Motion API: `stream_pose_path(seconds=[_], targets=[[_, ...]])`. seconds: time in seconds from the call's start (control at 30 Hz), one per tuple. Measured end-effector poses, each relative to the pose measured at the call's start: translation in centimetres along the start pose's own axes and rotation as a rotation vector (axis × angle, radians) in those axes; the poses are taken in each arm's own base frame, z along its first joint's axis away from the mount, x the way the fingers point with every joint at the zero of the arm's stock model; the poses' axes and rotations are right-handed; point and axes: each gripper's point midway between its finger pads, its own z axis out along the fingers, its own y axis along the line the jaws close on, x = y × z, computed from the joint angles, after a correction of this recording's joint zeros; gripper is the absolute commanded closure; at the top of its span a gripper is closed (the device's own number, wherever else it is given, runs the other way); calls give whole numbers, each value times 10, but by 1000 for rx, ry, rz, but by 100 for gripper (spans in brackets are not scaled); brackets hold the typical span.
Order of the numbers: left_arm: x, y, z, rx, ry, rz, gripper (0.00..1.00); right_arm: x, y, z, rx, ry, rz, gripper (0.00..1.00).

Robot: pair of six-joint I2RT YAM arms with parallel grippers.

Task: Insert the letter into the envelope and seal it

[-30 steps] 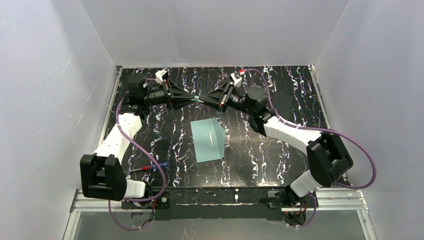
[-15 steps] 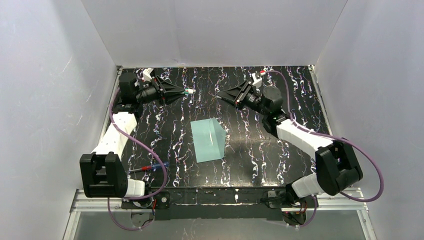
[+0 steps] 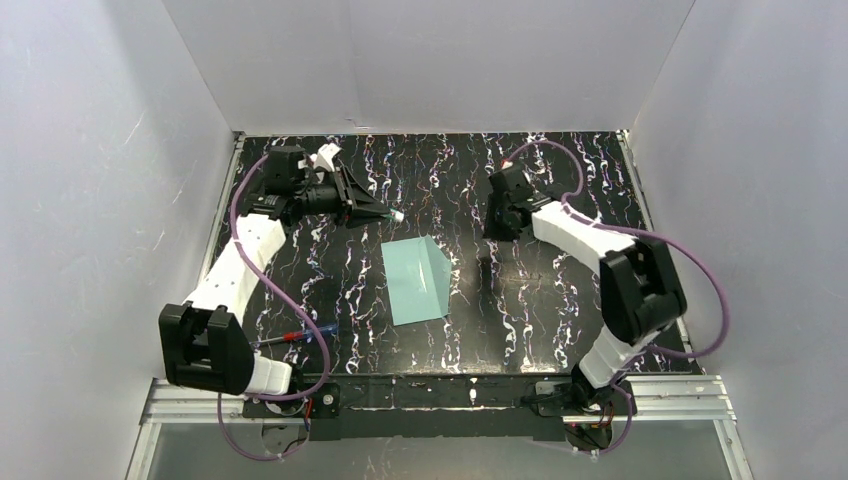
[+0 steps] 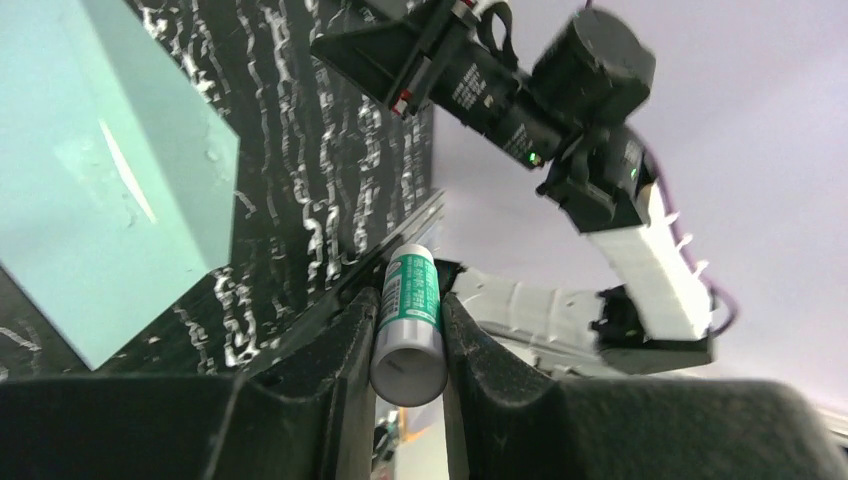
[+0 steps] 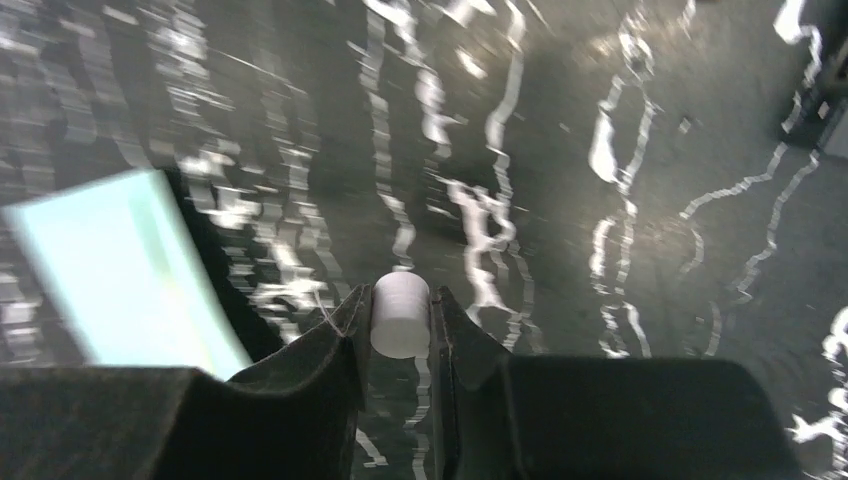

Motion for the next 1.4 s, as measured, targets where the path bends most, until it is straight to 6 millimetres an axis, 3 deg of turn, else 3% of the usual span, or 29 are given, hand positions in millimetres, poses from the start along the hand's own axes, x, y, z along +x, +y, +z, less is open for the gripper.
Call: stream_pose_path(seconds=[0.13, 0.27, 0.37, 0.63, 0.97, 1.1, 1.2, 1.3, 1.4], targets=[[17, 16, 8, -77, 63, 56, 100, 36, -40, 24, 157, 131, -84, 76], [32, 33, 17, -143, 113, 64, 100, 42, -53, 29, 203, 153, -134, 43], [44, 40, 21, -174, 142, 73, 100, 40, -56, 29, 218, 145, -158, 34], [53, 48, 27, -205, 170, 92, 100, 40, -61, 28, 226, 152, -207, 33], [54, 54, 31, -222, 180, 89, 100, 43, -55, 24, 187, 173, -233, 45], [55, 56, 30, -225, 187, 99, 100, 44, -46, 23, 138, 180, -226, 45], [58, 57, 29, -230, 197, 114, 100, 36, -29, 11, 59, 155, -217, 40], [59, 57, 27, -234, 211, 136, 100, 14, 7, -16, -113, 71, -217, 32], [58, 49, 24, -221, 222, 168, 100, -9, 64, -60, -404, -36, -271, 31]])
